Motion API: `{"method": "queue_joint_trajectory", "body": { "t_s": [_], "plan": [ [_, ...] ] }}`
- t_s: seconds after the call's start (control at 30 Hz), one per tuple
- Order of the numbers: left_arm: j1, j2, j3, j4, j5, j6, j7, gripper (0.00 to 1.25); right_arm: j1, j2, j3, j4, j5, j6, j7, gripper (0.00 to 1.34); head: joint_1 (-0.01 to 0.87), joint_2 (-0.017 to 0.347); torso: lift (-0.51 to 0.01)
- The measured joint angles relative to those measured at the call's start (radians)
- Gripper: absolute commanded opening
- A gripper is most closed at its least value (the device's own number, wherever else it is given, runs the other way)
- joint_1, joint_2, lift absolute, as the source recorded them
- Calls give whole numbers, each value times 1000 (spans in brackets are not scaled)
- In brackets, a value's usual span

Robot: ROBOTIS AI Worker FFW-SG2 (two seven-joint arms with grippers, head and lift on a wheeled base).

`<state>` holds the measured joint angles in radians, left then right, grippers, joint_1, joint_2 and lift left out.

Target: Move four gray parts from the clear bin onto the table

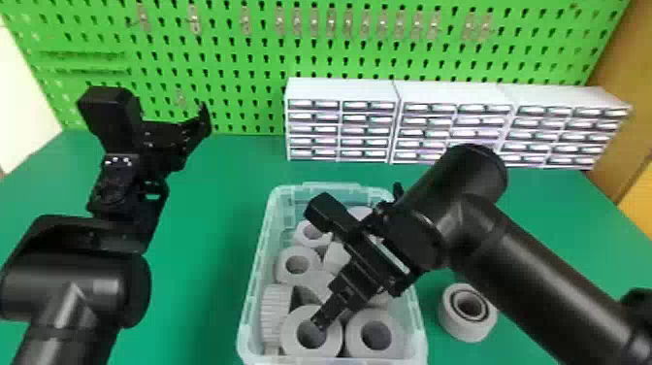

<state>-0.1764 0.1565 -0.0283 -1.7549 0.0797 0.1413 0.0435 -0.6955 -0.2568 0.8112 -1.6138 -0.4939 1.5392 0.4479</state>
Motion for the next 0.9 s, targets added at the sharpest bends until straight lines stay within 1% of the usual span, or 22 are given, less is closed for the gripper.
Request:
{"method": "queue_joint_trajectory", "body": {
  "t_s": [0.33,0.57,0.73,0.9],
  "plan": [
    [-1,0,7,0,0,0,-25,1080,-13,17,27,42,-2,-27,4,805,678,34,-50],
    [-4,1,9,0,0,0,-37,1080,-15,20,38,52,-1,-41,7,805,678,34,-50],
    [-4,3,13,0,1,0,-43,1080,-11,17,40,53,0,-43,10,805,678,34,-50],
    [0,4,19,-1,6,0,-51,1080,-10,0,49,53,0,-40,26,805,678,34,-50]
  ]
}}
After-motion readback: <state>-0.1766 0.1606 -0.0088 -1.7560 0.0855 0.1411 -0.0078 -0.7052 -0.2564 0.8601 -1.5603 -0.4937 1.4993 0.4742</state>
